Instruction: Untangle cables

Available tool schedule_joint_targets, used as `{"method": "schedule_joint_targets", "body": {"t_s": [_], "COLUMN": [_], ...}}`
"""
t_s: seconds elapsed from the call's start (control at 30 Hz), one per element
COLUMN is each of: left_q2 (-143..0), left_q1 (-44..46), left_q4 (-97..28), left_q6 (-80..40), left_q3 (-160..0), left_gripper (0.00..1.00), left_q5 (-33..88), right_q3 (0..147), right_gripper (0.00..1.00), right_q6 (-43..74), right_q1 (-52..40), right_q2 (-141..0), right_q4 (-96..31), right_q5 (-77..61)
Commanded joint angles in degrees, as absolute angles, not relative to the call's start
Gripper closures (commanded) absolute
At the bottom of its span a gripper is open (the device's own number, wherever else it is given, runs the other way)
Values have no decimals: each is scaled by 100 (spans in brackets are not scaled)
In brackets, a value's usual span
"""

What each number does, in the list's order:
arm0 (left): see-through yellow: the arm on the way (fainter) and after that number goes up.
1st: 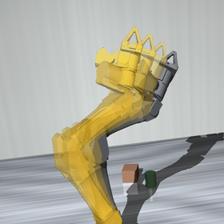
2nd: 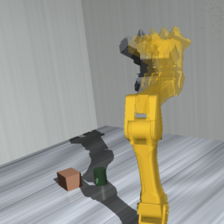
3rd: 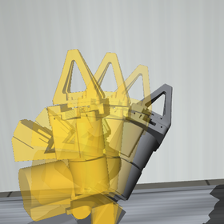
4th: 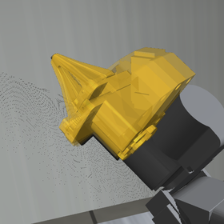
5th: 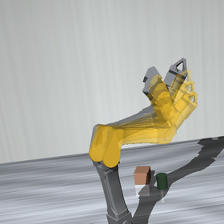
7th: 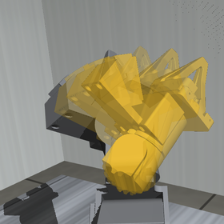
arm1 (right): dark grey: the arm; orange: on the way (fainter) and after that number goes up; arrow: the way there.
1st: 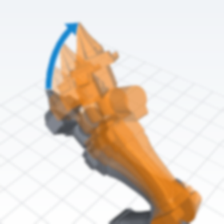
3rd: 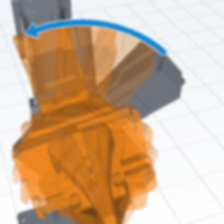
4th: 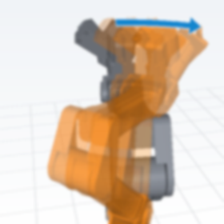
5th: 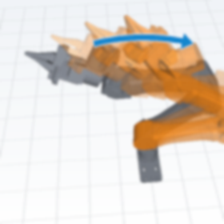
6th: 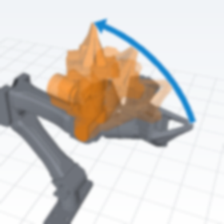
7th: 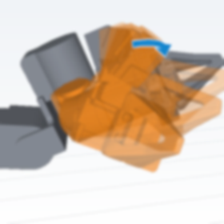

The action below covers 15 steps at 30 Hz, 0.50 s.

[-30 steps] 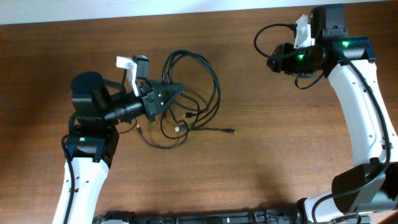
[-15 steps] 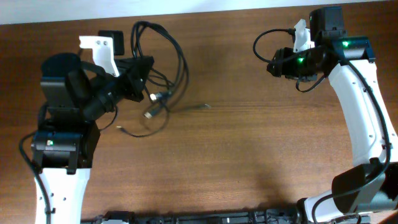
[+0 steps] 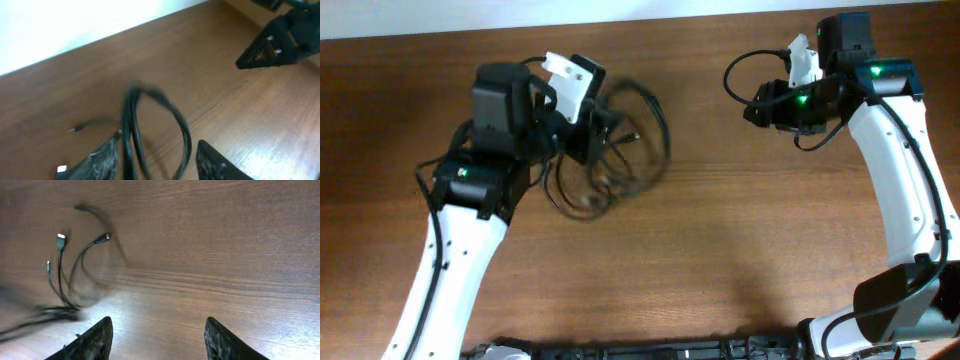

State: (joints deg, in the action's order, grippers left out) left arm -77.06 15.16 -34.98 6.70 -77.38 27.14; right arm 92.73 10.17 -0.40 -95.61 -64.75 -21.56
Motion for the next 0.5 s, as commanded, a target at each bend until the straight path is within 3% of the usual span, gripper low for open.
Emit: {"method": "schedule_joint_targets", "body": {"t_s": [0.0, 0.23, 0.37, 0.47], "left_q2": [-7789, -7789, -7789, -7789], "left_q1": [1535, 1535, 1535, 1533], "left_q4": [-3479, -3573, -3789, -4016], "left_q6": [716, 714, 521, -84], "left_q3": [-7874, -7874, -7874, -7874], "left_gripper": [41, 34, 3, 1], "left_q5": [2709, 2663, 1931, 875], "right_q3": [9334, 9334, 9332, 9332], "right_gripper": [44, 43, 30, 24], "right_q6": [875, 878, 880, 880], "right_q1": [-25, -25, -36, -38], "right_q2": [-9382, -9384, -9384, -9391], "right_q4": [-6497, -6499, -6578, -6582], "right_q5": [-2228, -2228, -2252, -2414]}}
